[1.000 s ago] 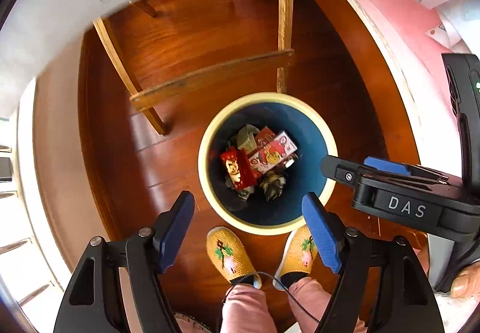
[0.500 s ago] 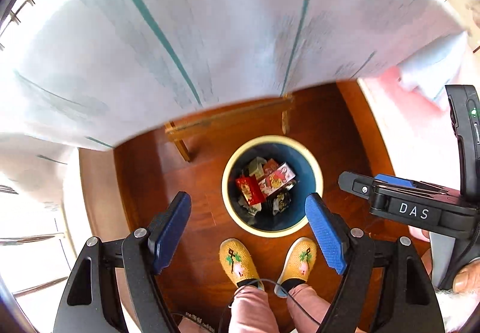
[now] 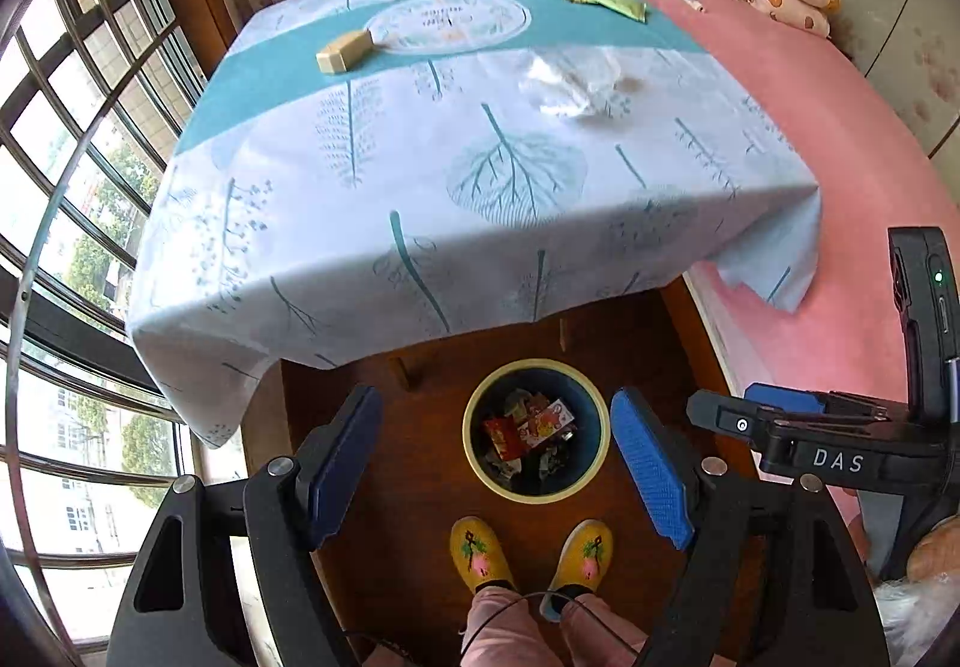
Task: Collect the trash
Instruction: 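Raise both open tools back up toward the table, then grasp the beige folded paper packet with the left tool while the right tool grasps the clear plastic bottle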
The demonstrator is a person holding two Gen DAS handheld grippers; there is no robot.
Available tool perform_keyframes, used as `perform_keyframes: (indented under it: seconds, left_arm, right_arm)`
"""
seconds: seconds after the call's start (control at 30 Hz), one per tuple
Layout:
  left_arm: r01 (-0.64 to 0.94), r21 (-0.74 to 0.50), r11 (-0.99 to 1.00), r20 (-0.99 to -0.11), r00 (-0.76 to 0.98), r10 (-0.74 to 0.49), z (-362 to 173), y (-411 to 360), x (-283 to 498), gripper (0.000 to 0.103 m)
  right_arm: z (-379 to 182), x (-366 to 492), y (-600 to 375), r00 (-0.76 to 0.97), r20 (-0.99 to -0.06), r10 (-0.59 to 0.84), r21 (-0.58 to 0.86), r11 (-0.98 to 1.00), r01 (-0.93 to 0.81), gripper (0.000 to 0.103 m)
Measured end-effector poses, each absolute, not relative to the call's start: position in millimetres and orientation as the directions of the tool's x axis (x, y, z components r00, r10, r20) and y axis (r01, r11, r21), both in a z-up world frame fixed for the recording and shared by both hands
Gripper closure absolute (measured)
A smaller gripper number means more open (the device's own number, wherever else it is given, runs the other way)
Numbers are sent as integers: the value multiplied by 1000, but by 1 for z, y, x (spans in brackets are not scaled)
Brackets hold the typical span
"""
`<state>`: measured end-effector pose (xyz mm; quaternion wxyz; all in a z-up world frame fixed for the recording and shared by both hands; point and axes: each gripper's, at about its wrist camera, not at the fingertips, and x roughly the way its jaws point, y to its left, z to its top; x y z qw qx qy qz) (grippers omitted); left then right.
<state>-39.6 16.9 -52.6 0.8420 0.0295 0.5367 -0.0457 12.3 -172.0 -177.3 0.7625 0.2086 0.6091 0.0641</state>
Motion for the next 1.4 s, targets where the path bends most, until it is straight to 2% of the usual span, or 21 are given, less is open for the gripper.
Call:
perform_keyframes:
  seconds: [0.3,0.47,0.63,0.77,1.0,1.2,1.4]
  left_arm:
    - [87,99,991,-833,552,35,61,40,-27,24]
    - [70,157,985,-796,599,84,104,66,-8,25]
    - [102,186,977,-781,618,84,129,88,31,25]
    - [168,233,958,-777,624,79,127,105,77,25]
    - [347,240,907,-820,572,-2,93,136,184,25]
    - [479,181,859,-879,470,-76,56,165,275,25]
    - [589,110,801,-923,360,-138,14,178,340,25]
  right_arm:
    - [-86,17,-174,340,-839,425,475,876,79,32]
    - [-45,39,-170,400,-792,462,513,858,22,33]
    - [-27,81,-169,440,-760,479,547,836,34,34]
    - [-45,116,-167,451,-757,472,570,815,103,34]
    - [-97,181,-166,456,-778,432,591,748,301,37]
    - [-135,217,-162,475,-793,381,600,620,505,37]
    - [-150,243,-151,494,-817,298,570,553,608,37]
